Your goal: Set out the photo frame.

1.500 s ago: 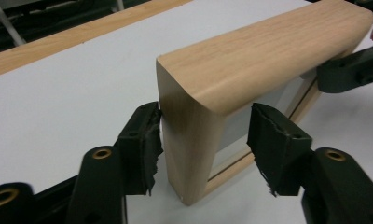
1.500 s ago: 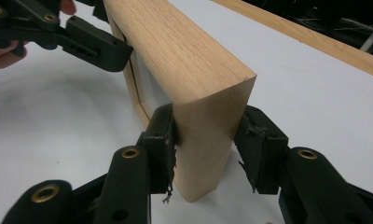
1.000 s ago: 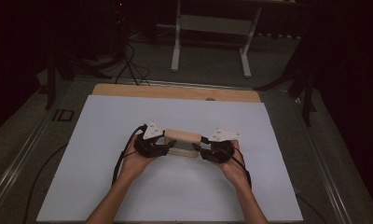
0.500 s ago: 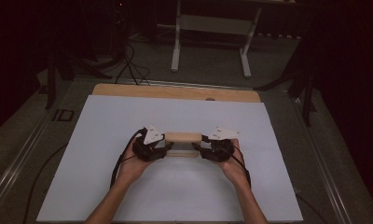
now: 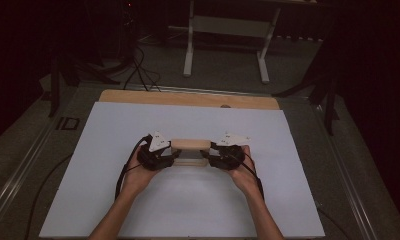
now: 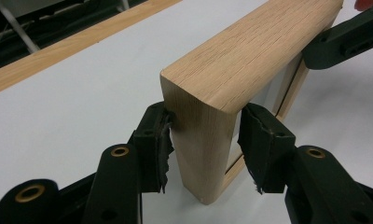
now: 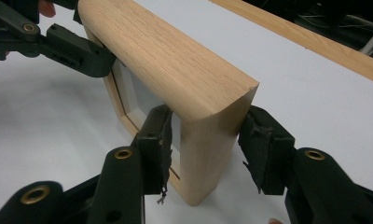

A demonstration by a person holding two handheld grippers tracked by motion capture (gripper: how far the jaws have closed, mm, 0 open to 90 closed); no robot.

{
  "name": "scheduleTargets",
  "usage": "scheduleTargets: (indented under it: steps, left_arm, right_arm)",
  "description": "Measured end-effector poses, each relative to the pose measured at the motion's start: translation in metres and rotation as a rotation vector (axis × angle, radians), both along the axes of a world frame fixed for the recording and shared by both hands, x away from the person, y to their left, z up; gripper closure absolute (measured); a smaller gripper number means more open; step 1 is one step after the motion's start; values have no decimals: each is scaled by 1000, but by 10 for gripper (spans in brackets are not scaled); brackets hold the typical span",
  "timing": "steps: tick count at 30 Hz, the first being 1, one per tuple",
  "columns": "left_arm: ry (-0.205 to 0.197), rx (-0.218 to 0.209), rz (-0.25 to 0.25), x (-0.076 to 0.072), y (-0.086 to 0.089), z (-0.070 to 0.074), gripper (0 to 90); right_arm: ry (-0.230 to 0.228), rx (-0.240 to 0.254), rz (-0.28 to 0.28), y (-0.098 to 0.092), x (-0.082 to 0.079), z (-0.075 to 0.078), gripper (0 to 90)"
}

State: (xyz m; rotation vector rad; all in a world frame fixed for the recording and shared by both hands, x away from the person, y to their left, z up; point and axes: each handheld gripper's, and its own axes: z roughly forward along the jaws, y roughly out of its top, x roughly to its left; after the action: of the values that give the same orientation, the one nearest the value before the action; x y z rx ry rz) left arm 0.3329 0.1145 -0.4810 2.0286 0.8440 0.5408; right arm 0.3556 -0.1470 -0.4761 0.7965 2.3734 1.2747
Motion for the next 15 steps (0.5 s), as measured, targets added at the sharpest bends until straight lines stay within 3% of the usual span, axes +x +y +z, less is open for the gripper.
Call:
scheduleTargets:
  steps: [15]
  left_arm:
    - [18, -14, 25, 9, 0, 1, 523]
  right_arm:
    - [19, 17, -28, 5, 8, 1, 542]
